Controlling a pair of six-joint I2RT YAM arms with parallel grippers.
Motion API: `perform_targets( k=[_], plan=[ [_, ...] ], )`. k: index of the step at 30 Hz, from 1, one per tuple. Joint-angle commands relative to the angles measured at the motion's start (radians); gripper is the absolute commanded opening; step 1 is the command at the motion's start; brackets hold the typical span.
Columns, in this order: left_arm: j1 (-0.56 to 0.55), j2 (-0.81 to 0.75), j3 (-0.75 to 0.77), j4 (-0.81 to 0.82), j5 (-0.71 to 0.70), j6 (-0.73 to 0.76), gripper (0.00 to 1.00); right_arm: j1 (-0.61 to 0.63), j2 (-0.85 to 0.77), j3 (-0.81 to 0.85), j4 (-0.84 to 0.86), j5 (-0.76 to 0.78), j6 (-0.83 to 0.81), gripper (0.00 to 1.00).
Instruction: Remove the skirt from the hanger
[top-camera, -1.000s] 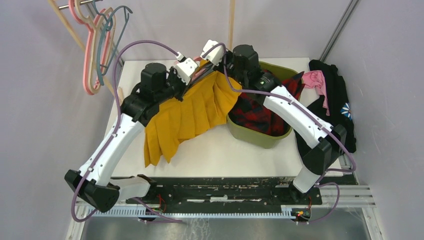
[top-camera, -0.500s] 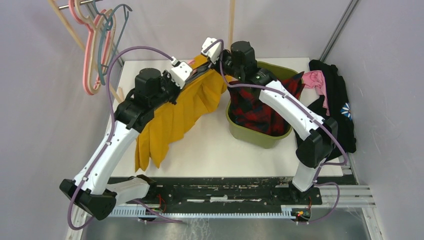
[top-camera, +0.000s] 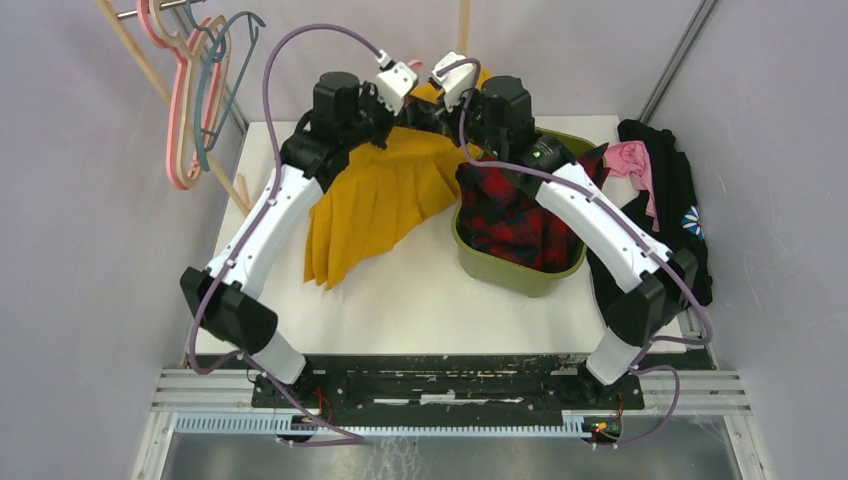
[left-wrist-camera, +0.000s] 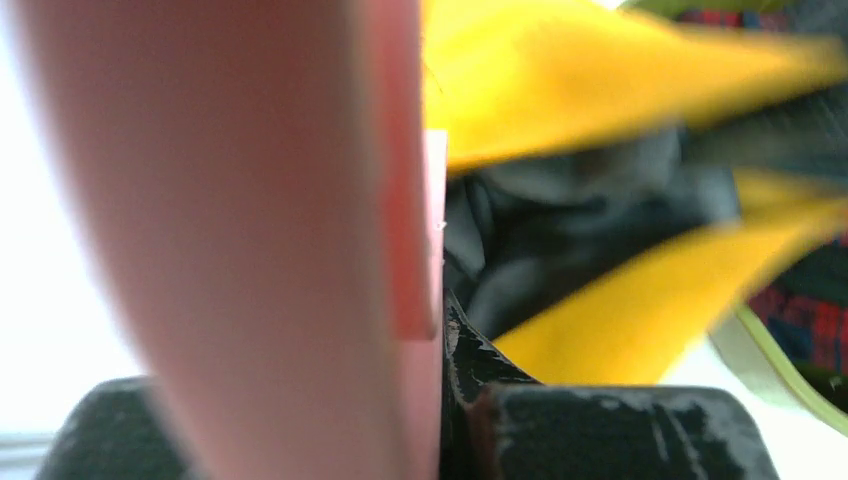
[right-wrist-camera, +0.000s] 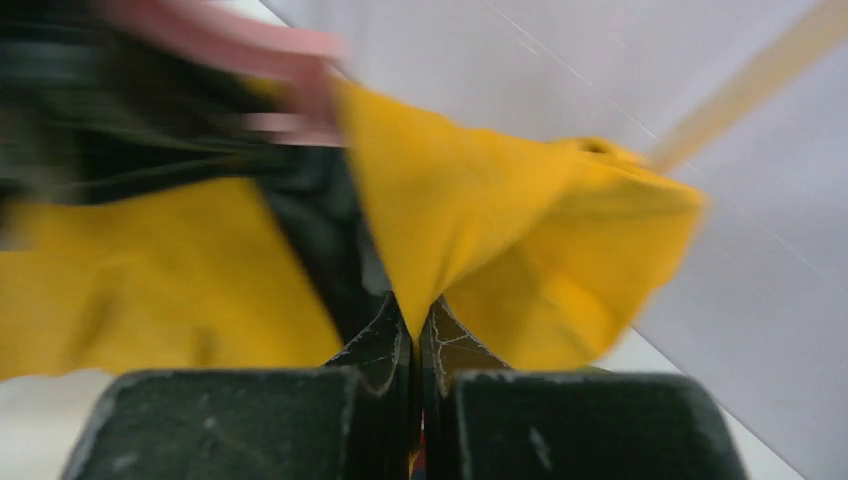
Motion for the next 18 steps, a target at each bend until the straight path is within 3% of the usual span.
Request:
perform_targets(
  k=[1, 8, 14, 18],
  plan=[
    [0.029, 0.048, 0.179, 0.235, 0.063, -0.078, 0.03, 0.080, -0.111, -0.035, 0.077, -0.086, 0.144, 0.01],
    [0.033, 0.059, 0.177, 0.342, 0.196, -0.264, 0.03, 0.082, -0.159, -0.123, 0.046, -0.072, 0.087, 0.01],
    [0.039, 0.064, 0.221, 0.407, 0.141, -0.298, 0.03, 0.086, -0.172, -0.158, 0.046, -0.101, 0.139, 0.01],
    [0.086, 0.053, 0.247, 0.501, 0.177, -0.381, 0.03, 0.106, -0.183, -0.201, 0.046, -0.114, 0.153, 0.01]
  ],
)
